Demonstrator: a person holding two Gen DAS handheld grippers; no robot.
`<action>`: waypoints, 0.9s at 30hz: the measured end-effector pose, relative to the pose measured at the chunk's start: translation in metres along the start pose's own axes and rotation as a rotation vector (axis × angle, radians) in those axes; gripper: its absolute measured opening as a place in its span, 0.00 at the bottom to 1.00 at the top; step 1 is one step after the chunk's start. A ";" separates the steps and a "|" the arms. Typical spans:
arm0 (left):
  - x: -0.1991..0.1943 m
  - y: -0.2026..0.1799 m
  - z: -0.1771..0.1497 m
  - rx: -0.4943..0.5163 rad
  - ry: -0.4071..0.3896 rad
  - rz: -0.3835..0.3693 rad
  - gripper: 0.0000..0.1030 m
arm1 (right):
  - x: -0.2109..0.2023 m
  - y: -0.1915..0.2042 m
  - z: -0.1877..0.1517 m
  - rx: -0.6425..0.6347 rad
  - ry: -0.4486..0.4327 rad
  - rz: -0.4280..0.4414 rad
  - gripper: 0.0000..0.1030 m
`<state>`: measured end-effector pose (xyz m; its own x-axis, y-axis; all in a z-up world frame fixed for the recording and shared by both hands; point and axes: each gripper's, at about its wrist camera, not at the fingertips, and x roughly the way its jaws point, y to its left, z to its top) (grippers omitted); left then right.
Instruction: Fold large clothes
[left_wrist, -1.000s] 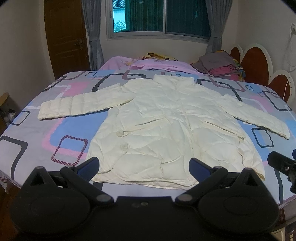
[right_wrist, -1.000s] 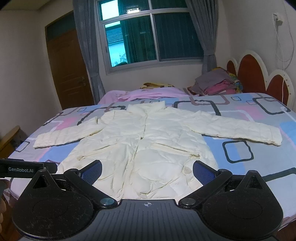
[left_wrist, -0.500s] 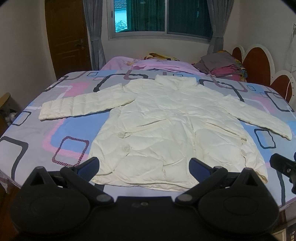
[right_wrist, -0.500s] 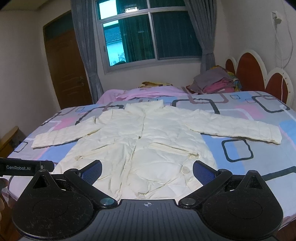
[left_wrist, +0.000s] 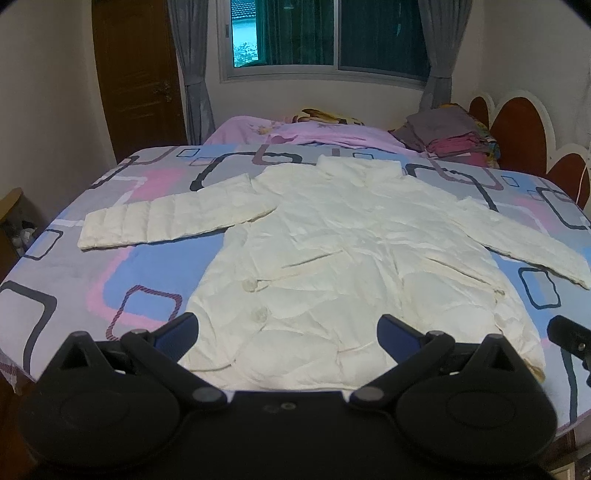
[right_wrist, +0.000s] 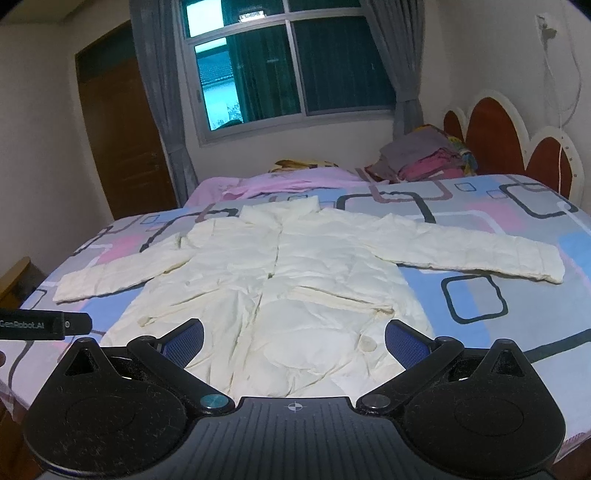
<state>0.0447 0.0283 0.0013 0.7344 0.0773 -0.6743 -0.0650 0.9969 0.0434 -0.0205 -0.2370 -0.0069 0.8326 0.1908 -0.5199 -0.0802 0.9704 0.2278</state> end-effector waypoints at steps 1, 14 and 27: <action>0.002 0.001 0.002 0.000 0.001 0.000 1.00 | 0.003 -0.001 0.001 0.003 0.002 -0.002 1.00; 0.060 0.013 0.038 0.013 0.024 -0.028 1.00 | 0.057 0.003 0.026 0.028 0.024 -0.061 1.00; 0.136 0.038 0.091 0.062 0.050 -0.116 1.00 | 0.120 0.021 0.065 0.090 0.012 -0.193 1.00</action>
<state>0.2035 0.0777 -0.0221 0.6997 -0.0379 -0.7134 0.0617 0.9981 0.0075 0.1130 -0.2031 -0.0112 0.8214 0.0049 -0.5703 0.1300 0.9720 0.1956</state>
